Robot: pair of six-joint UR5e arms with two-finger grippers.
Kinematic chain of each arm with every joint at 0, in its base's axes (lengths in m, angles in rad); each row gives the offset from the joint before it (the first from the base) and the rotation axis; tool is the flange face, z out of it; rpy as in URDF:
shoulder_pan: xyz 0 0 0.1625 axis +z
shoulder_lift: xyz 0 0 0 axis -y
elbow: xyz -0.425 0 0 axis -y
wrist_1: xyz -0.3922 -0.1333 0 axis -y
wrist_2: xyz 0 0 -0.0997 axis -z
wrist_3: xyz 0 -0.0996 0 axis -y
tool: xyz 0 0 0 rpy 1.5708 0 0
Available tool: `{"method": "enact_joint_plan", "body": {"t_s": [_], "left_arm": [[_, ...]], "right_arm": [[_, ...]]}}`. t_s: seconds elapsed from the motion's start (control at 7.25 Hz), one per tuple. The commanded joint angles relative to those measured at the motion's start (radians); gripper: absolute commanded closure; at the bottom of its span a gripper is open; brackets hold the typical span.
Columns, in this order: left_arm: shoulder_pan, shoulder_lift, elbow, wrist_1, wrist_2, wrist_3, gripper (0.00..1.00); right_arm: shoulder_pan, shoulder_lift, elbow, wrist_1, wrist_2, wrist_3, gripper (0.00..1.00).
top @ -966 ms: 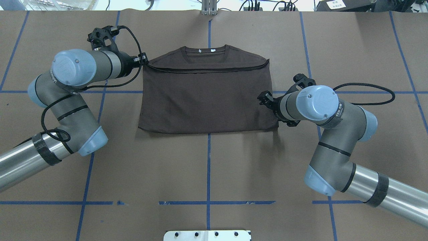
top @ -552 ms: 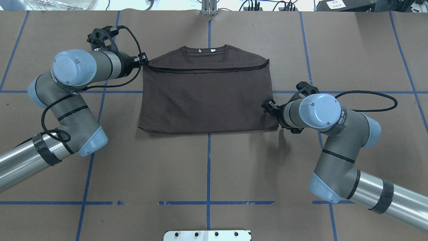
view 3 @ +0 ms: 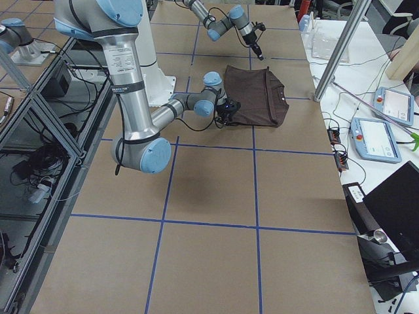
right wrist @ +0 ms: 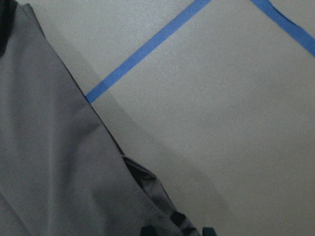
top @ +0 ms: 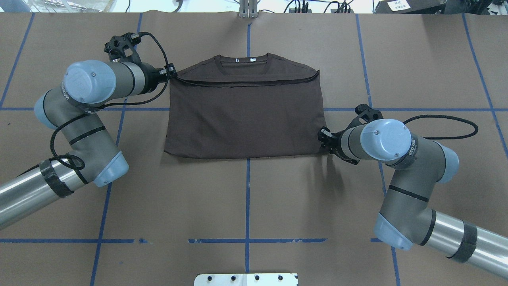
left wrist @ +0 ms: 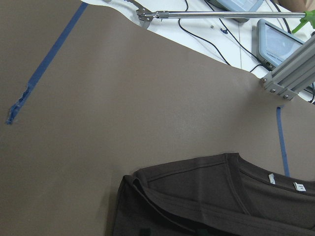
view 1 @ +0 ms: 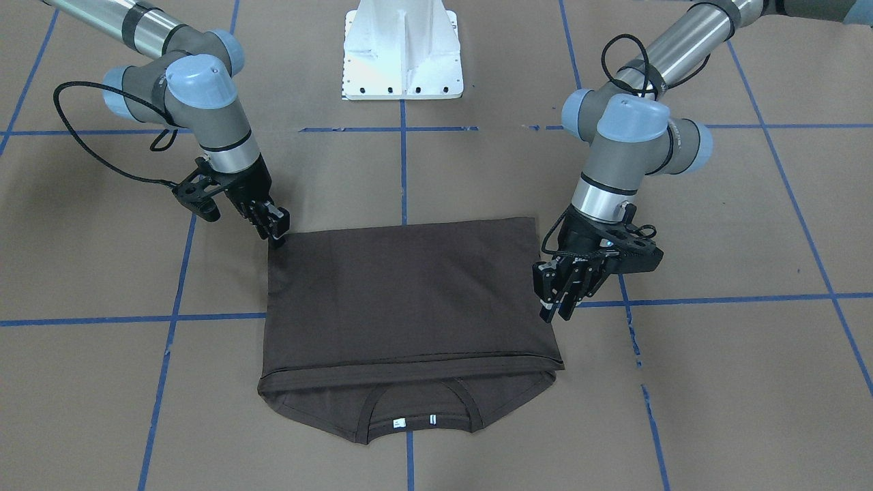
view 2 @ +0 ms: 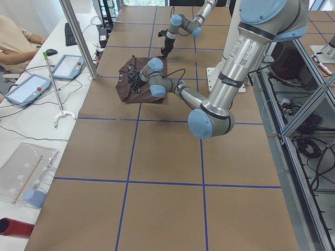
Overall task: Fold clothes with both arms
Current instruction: 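Release the hem and draw the right gripper back toward the robot, then grasp the folded shirt's side edge with the right gripper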
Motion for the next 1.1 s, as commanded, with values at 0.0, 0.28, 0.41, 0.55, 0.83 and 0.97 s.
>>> {"method": "enact_joint_plan", "body": {"t_s": [0.0, 0.28, 0.41, 0.55, 0.83, 0.97], "left_arm": [[0.002, 0.000, 0.000, 0.000, 0.001, -0.001, 0.57], [0.002, 0.000, 0.000, 0.000, 0.000, -0.001, 0.57], [0.002, 0.000, 0.000, 0.000, 0.000, -0.001, 0.57], [0.002, 0.000, 0.000, 0.000, 0.001, -0.001, 0.57], [0.002, 0.000, 0.000, 0.000, 0.001, -0.002, 0.57], [0.002, 0.000, 0.000, 0.000, 0.001, -0.007, 0.57]], "right_arm": [[0.000, -0.024, 0.019, 0.001, 0.012, -0.003, 1.00], [0.000, -0.042, 0.080, 0.001, 0.034, 0.000, 1.00], [0.000, -0.048, 0.108, -0.005, 0.037, 0.002, 1.00], [0.000, -0.057, 0.111, -0.003, 0.040, 0.002, 1.00], [-0.001, -0.038, 0.057, -0.002, 0.028, 0.003, 0.43], [0.000, 0.004, 0.019, -0.002, 0.028, 0.003, 0.29]]}}
